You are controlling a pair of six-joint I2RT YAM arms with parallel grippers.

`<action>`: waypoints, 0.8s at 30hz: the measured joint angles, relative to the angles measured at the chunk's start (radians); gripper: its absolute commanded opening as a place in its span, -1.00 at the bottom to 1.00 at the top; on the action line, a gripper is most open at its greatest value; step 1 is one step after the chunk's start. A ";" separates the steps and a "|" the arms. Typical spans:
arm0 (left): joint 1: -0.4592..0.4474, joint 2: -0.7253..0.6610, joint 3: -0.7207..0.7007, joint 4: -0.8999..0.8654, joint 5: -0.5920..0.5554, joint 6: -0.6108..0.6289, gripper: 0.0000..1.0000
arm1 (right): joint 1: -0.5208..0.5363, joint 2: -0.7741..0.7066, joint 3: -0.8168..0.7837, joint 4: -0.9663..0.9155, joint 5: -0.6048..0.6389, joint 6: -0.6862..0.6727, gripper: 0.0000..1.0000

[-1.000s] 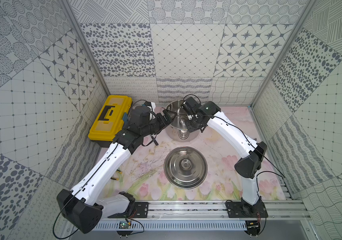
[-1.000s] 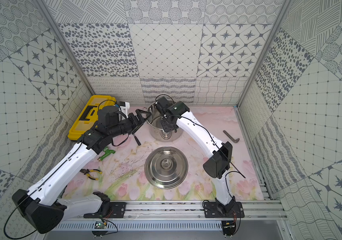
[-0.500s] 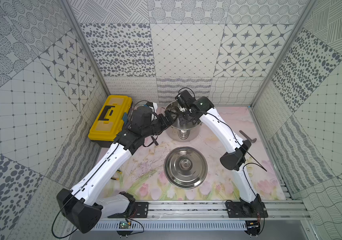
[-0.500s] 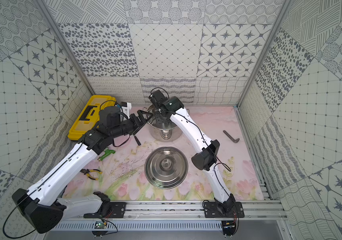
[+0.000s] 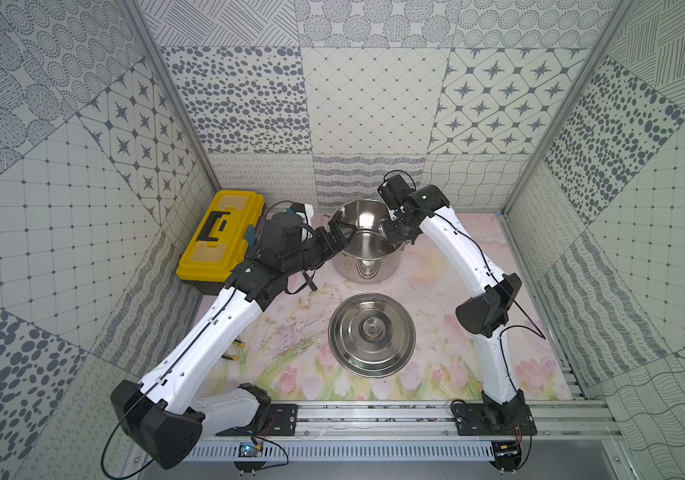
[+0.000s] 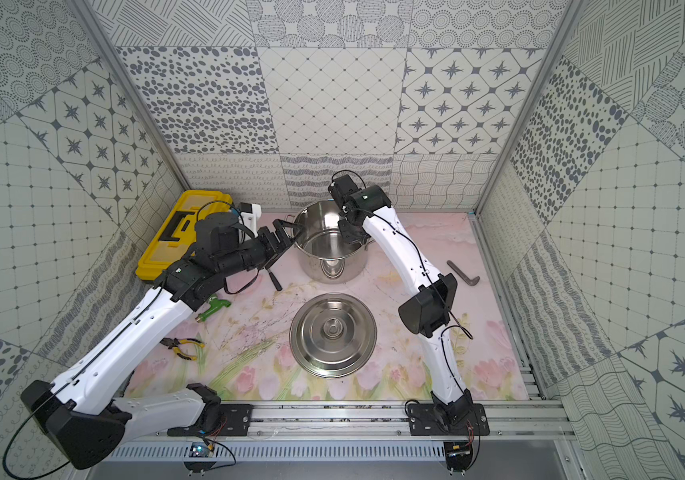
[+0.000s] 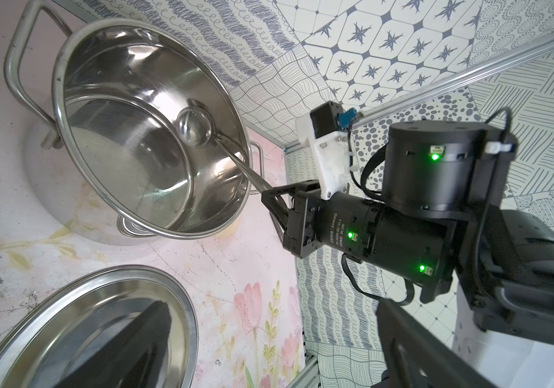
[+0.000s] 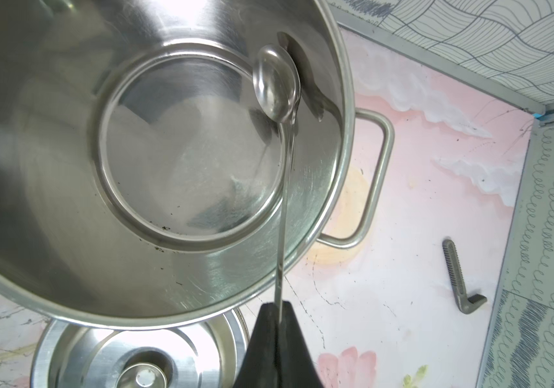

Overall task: Stir the soup with a spoon
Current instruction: Stir the soup in the pan with a stick.

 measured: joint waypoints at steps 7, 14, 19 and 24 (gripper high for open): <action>0.000 0.001 0.000 0.000 0.000 0.001 0.99 | 0.011 -0.164 -0.237 0.049 -0.045 -0.011 -1.00; 0.000 0.007 0.000 0.000 0.000 0.001 0.99 | 0.071 -0.217 -0.337 0.105 -0.113 0.014 -1.00; 0.000 0.012 0.003 0.001 0.000 0.001 0.99 | 0.107 -0.187 -0.298 0.124 -0.138 0.046 -1.00; 0.000 0.013 0.003 0.001 0.000 0.003 0.99 | 0.121 -0.086 -0.147 0.135 -0.140 0.061 -1.00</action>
